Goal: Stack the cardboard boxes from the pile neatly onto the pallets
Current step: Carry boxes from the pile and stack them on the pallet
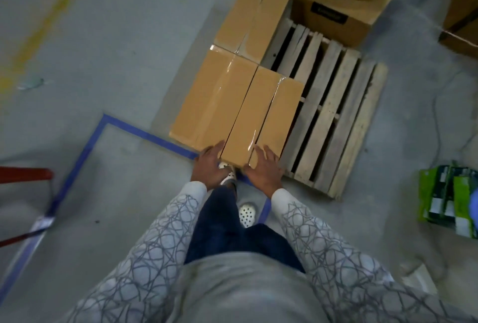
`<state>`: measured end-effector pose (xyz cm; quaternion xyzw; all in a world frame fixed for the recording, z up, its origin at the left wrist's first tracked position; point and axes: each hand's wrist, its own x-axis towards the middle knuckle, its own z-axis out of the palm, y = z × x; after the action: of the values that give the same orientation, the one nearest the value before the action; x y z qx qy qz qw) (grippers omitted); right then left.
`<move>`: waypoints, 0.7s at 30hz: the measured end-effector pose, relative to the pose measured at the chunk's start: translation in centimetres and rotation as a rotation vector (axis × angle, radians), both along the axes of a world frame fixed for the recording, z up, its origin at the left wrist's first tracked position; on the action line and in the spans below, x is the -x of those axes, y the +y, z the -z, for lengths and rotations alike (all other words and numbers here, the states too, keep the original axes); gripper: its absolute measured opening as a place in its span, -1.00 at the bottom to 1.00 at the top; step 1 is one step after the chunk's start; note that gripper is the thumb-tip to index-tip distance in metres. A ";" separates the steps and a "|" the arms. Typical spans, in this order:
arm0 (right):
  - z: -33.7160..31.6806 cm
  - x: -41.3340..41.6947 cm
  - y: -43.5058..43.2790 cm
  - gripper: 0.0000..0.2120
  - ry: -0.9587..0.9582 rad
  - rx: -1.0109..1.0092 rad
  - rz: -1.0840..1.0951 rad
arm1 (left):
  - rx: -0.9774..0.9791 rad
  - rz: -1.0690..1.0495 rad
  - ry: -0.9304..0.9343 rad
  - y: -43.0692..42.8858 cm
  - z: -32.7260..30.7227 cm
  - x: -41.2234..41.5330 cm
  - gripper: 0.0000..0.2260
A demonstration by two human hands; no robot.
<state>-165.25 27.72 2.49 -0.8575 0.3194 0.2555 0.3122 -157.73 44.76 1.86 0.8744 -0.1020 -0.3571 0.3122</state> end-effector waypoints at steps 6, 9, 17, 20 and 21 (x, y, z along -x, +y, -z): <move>-3.3 5.4 3.8 -0.35 -0.103 -0.080 0.025 | 0.093 0.040 -0.006 2.1 -3.9 4.1 -0.23; -4.0 4.8 4.8 -0.35 -0.105 -0.118 0.005 | 0.126 -0.008 0.020 3.9 -4.4 4.1 -0.24; -4.5 -1.3 8.9 -0.38 -0.121 -0.124 0.065 | 0.117 -0.095 -0.013 11.6 -3.9 -0.9 -0.37; -4.4 -5.5 12.3 -0.38 -0.100 -0.131 0.073 | 0.088 -0.056 -0.023 15.7 -4.0 -5.4 -0.36; -4.4 -6.9 13.5 -0.39 -0.095 -0.134 0.094 | 0.086 -0.038 -0.037 16.9 -3.9 -7.1 -0.37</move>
<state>-158.33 41.19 6.87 -0.8298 0.3261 0.2207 0.3954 -150.58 61.66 5.78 0.8684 -0.1063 -0.3303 0.3544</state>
